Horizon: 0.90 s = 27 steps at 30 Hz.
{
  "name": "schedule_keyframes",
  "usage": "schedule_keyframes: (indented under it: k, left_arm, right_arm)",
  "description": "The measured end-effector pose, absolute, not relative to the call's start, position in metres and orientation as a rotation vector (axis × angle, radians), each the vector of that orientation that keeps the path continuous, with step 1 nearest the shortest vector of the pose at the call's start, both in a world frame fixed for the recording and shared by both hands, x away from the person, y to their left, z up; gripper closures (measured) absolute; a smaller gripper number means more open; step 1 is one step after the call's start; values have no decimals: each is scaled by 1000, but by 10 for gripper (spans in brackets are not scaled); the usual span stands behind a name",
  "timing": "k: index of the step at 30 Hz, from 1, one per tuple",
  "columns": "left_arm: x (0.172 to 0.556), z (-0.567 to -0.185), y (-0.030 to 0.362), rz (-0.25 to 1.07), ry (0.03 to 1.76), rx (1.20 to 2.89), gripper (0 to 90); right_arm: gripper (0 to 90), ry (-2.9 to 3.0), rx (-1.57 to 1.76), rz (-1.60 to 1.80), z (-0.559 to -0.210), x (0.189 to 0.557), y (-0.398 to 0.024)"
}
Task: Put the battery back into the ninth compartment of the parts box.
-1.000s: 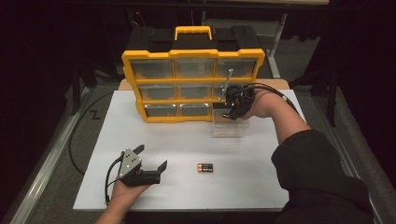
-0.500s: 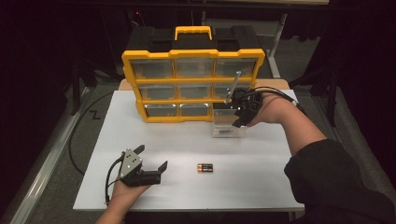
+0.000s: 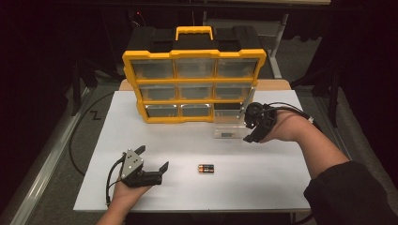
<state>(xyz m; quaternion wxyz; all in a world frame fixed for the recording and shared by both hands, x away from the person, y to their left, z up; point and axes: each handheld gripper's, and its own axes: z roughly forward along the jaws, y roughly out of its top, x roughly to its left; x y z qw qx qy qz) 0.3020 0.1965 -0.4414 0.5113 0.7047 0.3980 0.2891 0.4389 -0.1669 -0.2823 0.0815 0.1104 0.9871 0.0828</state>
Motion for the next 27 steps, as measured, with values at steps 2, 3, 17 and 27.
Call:
schedule_keyframes:
  k: [2, 3, 17, 27]
  left_arm:
    - [302, -441, 196, 696, 955, 1699, 3]
    - [302, -441, 196, 698, 954, 1699, 3]
    - [301, -441, 196, 697, 954, 1700, 3]
    - [301, -441, 196, 697, 957, 1692, 3]
  right_arm:
    - [468, 2953, 337, 266, -286, 435, -170]
    - [454, 2950, 347, 266, -287, 433, -171]
    - [379, 2946, 348, 281, -308, 414, -182]
    - [333, 2952, 354, 297, -326, 405, -184]
